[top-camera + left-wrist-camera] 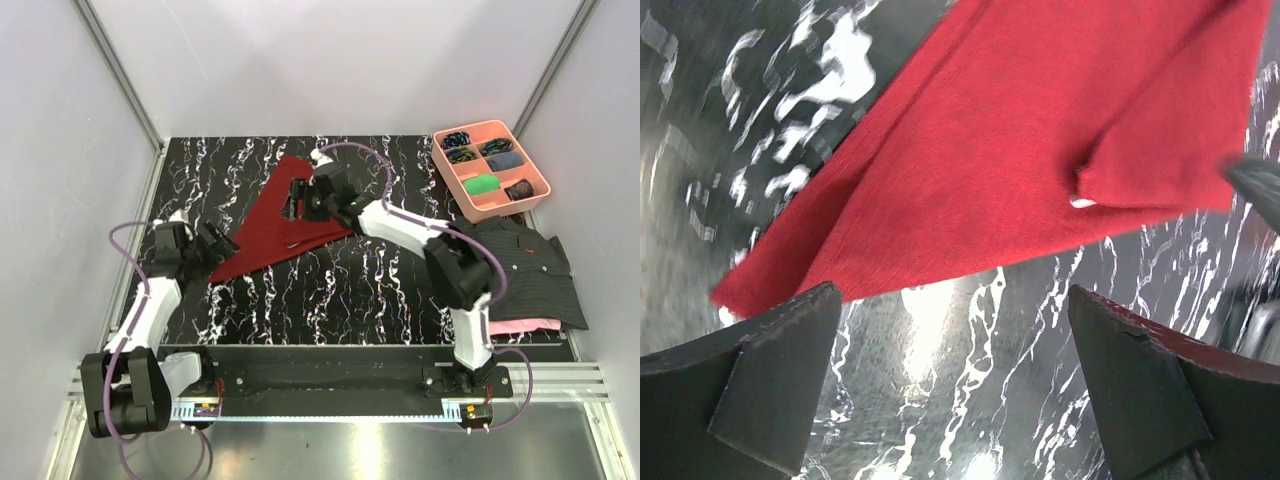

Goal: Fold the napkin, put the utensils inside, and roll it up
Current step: Fold the napkin at the center of the board.

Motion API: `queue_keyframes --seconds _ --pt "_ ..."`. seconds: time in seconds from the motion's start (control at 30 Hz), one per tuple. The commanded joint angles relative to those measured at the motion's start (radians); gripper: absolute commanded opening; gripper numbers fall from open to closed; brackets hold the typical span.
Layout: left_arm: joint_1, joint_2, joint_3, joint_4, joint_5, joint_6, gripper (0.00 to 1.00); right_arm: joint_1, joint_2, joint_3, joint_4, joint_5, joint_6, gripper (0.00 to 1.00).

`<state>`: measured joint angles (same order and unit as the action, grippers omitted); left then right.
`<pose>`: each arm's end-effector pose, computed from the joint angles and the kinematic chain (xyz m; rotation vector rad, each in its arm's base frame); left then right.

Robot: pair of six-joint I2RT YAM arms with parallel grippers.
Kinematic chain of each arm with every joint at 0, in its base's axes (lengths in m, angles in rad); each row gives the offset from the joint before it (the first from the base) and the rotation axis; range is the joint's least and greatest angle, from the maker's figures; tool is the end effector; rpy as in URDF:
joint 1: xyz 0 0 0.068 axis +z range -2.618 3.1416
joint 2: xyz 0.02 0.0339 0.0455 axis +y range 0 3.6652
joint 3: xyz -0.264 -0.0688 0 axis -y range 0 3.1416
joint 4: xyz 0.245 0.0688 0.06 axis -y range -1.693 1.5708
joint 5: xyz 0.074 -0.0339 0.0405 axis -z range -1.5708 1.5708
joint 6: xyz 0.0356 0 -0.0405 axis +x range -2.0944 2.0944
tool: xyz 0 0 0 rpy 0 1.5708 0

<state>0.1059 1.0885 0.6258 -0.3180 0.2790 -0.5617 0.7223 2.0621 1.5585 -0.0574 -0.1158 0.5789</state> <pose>0.2203 0.0136 0.2156 -0.6471 2.2908 -0.5489 0.3579 0.3209 0.2224 -0.2341 2.2484 0.8605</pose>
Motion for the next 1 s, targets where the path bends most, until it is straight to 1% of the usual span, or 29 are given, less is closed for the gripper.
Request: queue_keyframes --seconds 0.0,0.03,0.1,0.13,0.2,0.23,0.27,0.33,0.4,0.47,0.5,0.53,0.6,0.63,0.7,0.73,0.87,0.9,0.97 --pt "0.006 -0.053 -0.141 0.138 -0.115 -0.191 0.99 -0.015 -0.212 -0.095 0.013 0.025 -0.066 0.76" --pt "0.005 -0.053 -0.158 0.164 -0.132 -0.225 0.99 -0.026 -0.268 -0.122 0.013 0.027 -0.071 0.77" --pt "0.005 -0.042 -0.195 0.192 -0.147 -0.253 0.99 -0.070 -0.327 -0.214 0.021 0.019 -0.077 0.77" --pt "0.006 -0.036 -0.202 0.218 -0.164 -0.270 0.98 -0.089 -0.382 -0.280 0.025 0.009 -0.088 0.77" --pt "0.005 -0.001 -0.212 0.237 -0.176 -0.277 0.95 -0.142 -0.452 -0.349 0.040 0.007 -0.103 0.78" --pt "0.005 0.013 -0.213 0.250 -0.182 -0.282 0.95 -0.158 -0.471 -0.409 0.044 0.007 -0.125 0.78" --pt "0.006 0.027 -0.213 0.255 -0.185 -0.283 0.94 -0.187 -0.488 -0.434 0.045 0.007 -0.137 0.78" --pt "0.005 0.063 -0.218 0.276 -0.196 -0.291 0.91 -0.204 -0.531 -0.500 0.048 0.016 -0.172 0.78" --pt "0.006 0.092 -0.230 0.299 -0.201 -0.294 0.86 -0.228 -0.554 -0.538 0.123 -0.007 -0.191 0.79" --pt "0.006 0.111 -0.238 0.315 -0.204 -0.296 0.81 -0.242 -0.563 -0.581 0.163 -0.040 -0.189 0.81" --pt "0.005 0.128 -0.239 0.335 -0.202 -0.297 0.79 -0.262 -0.557 -0.594 0.215 -0.082 -0.179 0.82" --pt "0.006 0.135 -0.241 0.355 -0.196 -0.297 0.71 -0.268 -0.550 -0.603 0.225 -0.090 -0.174 0.83" --pt "0.006 0.149 -0.247 0.370 -0.192 -0.296 0.61 -0.276 -0.528 -0.603 0.235 -0.105 -0.194 0.84" --pt "0.006 0.149 -0.248 0.376 -0.192 -0.290 0.53 -0.277 -0.520 -0.606 0.238 -0.111 -0.212 0.85" --pt "0.005 0.143 -0.247 0.376 -0.195 -0.277 0.45 -0.281 -0.499 -0.614 0.254 -0.131 -0.260 0.85" --pt "0.006 0.140 -0.245 0.375 -0.202 -0.264 0.39 -0.287 -0.491 -0.618 0.261 -0.142 -0.266 0.85" --pt "0.006 0.117 -0.233 0.349 -0.219 -0.242 0.37 -0.304 -0.461 -0.659 0.356 -0.180 -0.255 0.85" --pt "0.006 0.108 -0.232 0.346 -0.221 -0.242 0.37 -0.305 -0.453 -0.675 0.422 -0.177 -0.246 0.84" --pt "0.006 0.100 -0.230 0.341 -0.227 -0.241 0.38 -0.319 -0.444 -0.733 0.500 -0.185 -0.244 0.84"
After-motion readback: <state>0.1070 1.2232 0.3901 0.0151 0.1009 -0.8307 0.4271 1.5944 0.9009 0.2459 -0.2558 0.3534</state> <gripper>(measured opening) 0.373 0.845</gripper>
